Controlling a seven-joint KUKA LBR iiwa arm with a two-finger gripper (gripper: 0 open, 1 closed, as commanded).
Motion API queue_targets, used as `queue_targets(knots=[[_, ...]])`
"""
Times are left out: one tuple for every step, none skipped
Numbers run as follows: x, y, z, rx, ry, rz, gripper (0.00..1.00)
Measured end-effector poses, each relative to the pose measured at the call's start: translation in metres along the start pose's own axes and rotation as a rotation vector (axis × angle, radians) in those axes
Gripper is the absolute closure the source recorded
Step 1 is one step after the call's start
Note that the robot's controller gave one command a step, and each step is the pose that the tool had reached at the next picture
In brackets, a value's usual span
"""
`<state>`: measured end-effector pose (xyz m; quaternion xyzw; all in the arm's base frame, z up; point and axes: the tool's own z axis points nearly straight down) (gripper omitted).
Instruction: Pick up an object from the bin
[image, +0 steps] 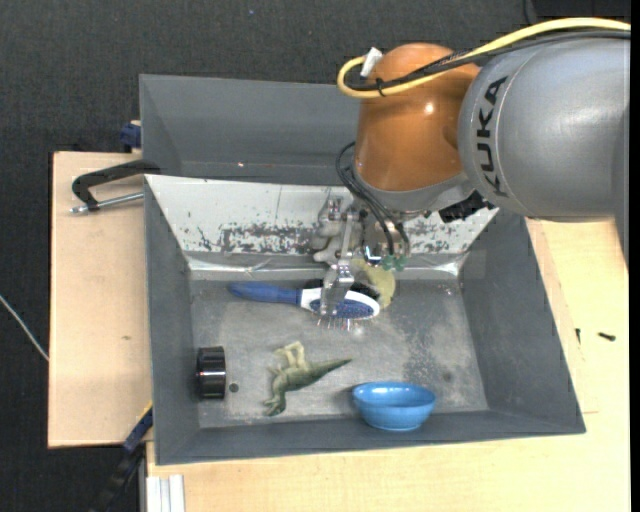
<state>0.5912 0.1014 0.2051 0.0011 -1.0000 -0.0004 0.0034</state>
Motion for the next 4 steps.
queue_targets(knots=[[-0.01, -0.024, 0.134, -0.001, -0.013, -0.123, 0.0], [-0.012, -0.022, 0.13, -0.003, -0.021, -0.123, 1.0], [-0.005, -0.032, 0.014, 0.0, -0.019, -0.156, 1.0], [-0.011, -0.026, -0.022, 0.0, -0.016, -0.167, 1.0]])
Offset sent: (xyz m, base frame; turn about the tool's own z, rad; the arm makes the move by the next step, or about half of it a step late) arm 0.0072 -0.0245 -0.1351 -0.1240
